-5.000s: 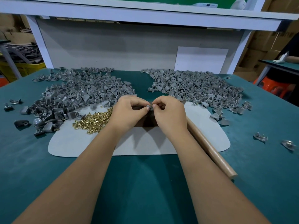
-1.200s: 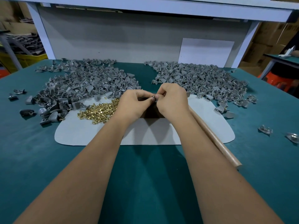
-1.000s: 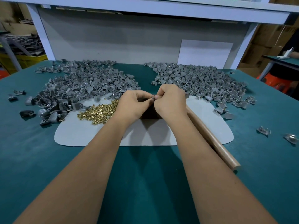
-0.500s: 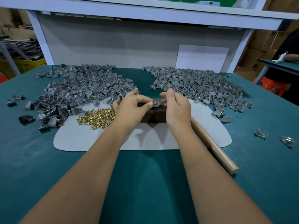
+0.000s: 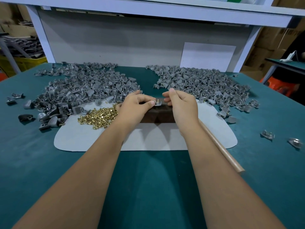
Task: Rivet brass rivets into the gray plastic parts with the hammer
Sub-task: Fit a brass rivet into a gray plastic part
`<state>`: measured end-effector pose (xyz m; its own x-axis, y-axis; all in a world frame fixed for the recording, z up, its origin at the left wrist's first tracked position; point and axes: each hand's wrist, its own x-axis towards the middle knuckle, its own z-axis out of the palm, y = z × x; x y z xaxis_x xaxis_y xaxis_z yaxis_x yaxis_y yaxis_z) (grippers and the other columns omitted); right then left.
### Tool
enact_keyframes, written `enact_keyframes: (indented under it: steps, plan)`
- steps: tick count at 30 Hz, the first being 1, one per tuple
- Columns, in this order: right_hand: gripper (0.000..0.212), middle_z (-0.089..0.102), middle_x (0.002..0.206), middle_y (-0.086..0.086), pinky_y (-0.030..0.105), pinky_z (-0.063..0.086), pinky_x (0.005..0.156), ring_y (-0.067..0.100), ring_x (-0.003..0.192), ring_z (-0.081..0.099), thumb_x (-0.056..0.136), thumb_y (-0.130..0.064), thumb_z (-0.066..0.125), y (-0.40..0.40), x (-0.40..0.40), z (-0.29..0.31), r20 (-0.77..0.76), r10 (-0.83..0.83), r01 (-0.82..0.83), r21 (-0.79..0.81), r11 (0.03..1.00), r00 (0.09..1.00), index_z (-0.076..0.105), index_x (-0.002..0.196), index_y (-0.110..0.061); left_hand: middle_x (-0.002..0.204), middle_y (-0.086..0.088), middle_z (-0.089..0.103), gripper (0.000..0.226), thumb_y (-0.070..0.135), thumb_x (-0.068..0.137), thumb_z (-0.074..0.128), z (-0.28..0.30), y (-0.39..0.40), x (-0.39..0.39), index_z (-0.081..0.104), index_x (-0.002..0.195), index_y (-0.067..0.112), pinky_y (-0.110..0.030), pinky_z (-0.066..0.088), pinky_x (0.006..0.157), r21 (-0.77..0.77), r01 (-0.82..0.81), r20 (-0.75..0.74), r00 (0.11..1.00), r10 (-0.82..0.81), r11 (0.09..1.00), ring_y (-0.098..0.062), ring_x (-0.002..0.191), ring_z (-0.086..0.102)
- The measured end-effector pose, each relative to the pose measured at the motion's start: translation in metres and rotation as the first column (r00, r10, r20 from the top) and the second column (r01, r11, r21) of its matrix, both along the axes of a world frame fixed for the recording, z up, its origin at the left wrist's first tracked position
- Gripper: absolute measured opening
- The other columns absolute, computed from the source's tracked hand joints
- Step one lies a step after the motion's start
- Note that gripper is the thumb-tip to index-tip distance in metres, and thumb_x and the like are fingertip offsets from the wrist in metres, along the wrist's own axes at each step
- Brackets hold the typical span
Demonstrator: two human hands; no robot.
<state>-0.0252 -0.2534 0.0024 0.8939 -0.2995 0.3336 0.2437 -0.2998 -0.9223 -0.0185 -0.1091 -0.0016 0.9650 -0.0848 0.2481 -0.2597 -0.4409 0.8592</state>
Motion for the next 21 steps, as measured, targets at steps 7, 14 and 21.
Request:
enact_keyframes:
  steps: [7, 14, 21]
  plan:
    - [0.016, 0.062, 0.065, -0.015, 0.023, 0.044, 0.066, 0.003, 0.068, 0.057, 0.085, -0.023, 0.065, 0.0026, 0.0052, 0.0011, -0.006, 0.014, -0.015, -0.254, 0.967, 1.0, 0.067, 0.069, -0.025, 0.127, 0.009, 0.065, 0.023, 0.027, 0.09, 0.068, 0.0, -0.0002, -0.002, 0.064, 0.075, 0.045, -0.052, 0.019, 0.117, 0.061, -0.023, 0.067, 0.998, 0.019, 0.998, -0.007, 0.143, 0.031]
    - [0.016, 0.061, 0.071, -0.009, 0.033, 0.05, 0.071, 0.014, 0.072, 0.059, 0.084, -0.02, 0.067, 0.0036, 0.0072, 0.0003, 0.014, 0.006, 0.0, -0.416, 0.91, 1.0, 0.063, 0.069, -0.024, 0.113, 0.019, 0.069, 0.022, 0.03, 0.086, 0.07, 0.0002, -0.0024, -0.0043, 0.065, 0.072, 0.045, -0.038, 0.012, 0.11, 0.121, -0.091, 0.11, 0.991, 0.077, 0.988, -0.001, 0.138, 0.034]
    - [0.016, 0.058, 0.078, -0.006, 0.033, 0.047, 0.072, 0.015, 0.074, 0.054, 0.085, -0.017, 0.066, 0.0038, 0.0091, -0.0025, 0.069, 0.004, 0.031, -0.496, 0.868, 0.998, 0.061, 0.07, -0.022, 0.109, 0.023, 0.069, 0.004, 0.036, 0.086, 0.07, -0.0026, -0.0045, 0.0015, 0.074, 0.086, 0.037, -0.032, 0.009, 0.094, 0.153, -0.131, 0.099, 0.988, 0.116, 0.979, 0.001, 0.136, 0.036]
